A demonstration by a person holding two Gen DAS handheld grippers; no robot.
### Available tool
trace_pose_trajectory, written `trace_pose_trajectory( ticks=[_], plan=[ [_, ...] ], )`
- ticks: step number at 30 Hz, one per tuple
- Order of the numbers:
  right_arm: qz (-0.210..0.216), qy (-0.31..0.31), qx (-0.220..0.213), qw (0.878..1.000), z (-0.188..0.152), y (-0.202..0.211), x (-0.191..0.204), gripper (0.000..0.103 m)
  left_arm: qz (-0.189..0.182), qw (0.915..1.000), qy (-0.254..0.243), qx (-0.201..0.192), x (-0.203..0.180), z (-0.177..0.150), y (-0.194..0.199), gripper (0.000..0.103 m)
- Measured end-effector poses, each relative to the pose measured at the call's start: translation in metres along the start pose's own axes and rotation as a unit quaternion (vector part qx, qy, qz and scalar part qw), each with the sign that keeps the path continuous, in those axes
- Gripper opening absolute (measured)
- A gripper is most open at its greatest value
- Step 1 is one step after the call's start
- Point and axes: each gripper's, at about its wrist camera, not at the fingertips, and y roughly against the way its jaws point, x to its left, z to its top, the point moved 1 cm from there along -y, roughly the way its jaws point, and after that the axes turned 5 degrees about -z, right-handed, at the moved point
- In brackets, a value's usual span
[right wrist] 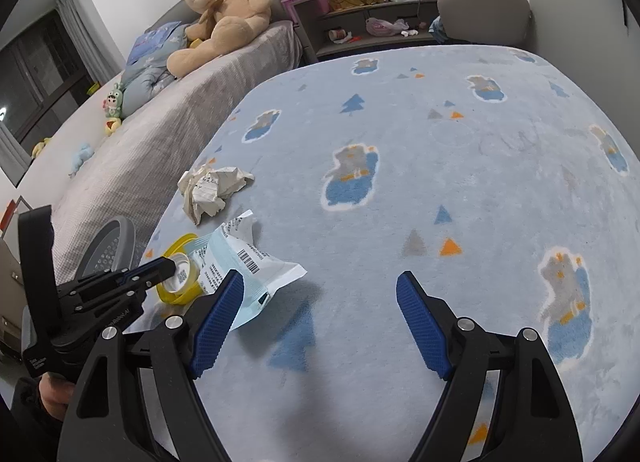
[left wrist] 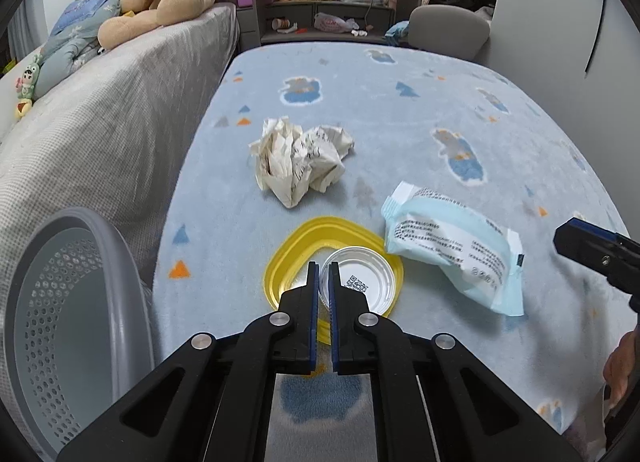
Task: Collect trash
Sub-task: 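Grasp the blue-white wet-wipes packet with the right tool while left holds the lid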
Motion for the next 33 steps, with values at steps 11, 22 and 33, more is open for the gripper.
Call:
trace_pose_trajectory(
  ticks=[11, 22, 33],
  plan=[
    [0.006, 0.07, 0.02, 0.997, 0.003, -0.016, 0.041, 0.082, 0.01, 0.9988, 0.012, -0.046, 0.013, 0.003, 0.038, 0.005],
    [-0.007, 0.154, 0.07, 0.986, 0.014, -0.059, 0.073, 0.088, 0.016, 0.9976, 0.035, -0.057, 0.033, -0.004, 0.055, 0.005],
    [-0.012, 0.155, 0.084, 0.984, 0.008, -0.06, 0.074, 0.058, 0.018, 0.9964, 0.05, -0.067, 0.044, -0.007, 0.066, 0.005]
  ],
)
